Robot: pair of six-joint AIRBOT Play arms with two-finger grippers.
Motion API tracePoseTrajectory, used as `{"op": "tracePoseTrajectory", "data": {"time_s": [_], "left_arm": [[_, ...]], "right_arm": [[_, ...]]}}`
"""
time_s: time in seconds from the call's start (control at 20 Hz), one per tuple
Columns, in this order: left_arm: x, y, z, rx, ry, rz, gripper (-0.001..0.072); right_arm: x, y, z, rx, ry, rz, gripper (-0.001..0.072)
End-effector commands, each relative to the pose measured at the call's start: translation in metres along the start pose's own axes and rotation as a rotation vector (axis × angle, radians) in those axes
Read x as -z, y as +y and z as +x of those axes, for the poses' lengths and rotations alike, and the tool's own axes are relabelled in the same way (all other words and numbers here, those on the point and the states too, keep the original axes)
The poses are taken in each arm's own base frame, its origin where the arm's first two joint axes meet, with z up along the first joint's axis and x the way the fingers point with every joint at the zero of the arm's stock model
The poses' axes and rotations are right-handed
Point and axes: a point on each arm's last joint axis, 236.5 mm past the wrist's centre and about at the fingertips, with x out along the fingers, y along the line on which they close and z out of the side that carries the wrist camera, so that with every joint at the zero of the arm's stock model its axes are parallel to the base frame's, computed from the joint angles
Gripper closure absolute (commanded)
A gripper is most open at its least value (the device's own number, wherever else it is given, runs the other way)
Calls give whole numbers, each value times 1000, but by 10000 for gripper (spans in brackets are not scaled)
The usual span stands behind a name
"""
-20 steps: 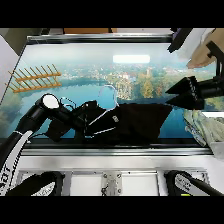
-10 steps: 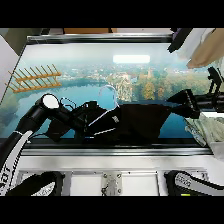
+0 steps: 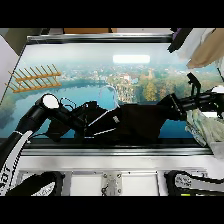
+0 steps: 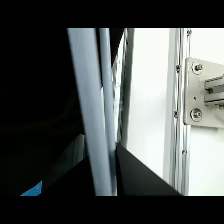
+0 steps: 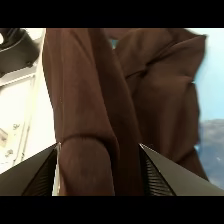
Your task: Fold the clothes and pants, and hang the long-sleeved shirts on hangers.
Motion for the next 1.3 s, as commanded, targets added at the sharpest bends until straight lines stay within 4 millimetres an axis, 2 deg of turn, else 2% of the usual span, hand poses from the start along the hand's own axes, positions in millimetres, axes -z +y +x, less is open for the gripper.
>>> {"op": "tracePoseTrajectory", "data": {"time_s": [0.0, 0.25, 0.7, 1.0, 1.05, 1.1, 1.15, 1.2, 1.25], "left_arm": [[0, 0, 0, -1, 0, 0, 684], [0, 0, 0, -1, 0, 0, 683], [0, 0, 0, -1, 0, 0, 683], [0, 0, 0, -1, 0, 0, 683], [0, 0, 0, -1, 0, 0, 683], [0, 0, 0, -1, 0, 0, 683], [0, 0, 0, -1, 0, 0, 683], [0, 0, 0, -1, 0, 0, 683], [0, 0, 0, -1, 0, 0, 683]], "right_arm": [[4, 5, 20, -74, 19, 3, 177], [3, 10, 34, -122, 33, 7, 177], [3, 10, 35, -119, 35, 19, 177], [-3, 9, 35, -117, 7, 12, 178], [-3, 9, 35, -116, 7, 12, 207], [-3, 9, 35, -116, 7, 13, 353], [-3, 9, 35, -116, 7, 13, 629], [-3, 9, 35, -115, 6, 12, 693], [-3, 9, 35, -116, 6, 12, 692]]}}
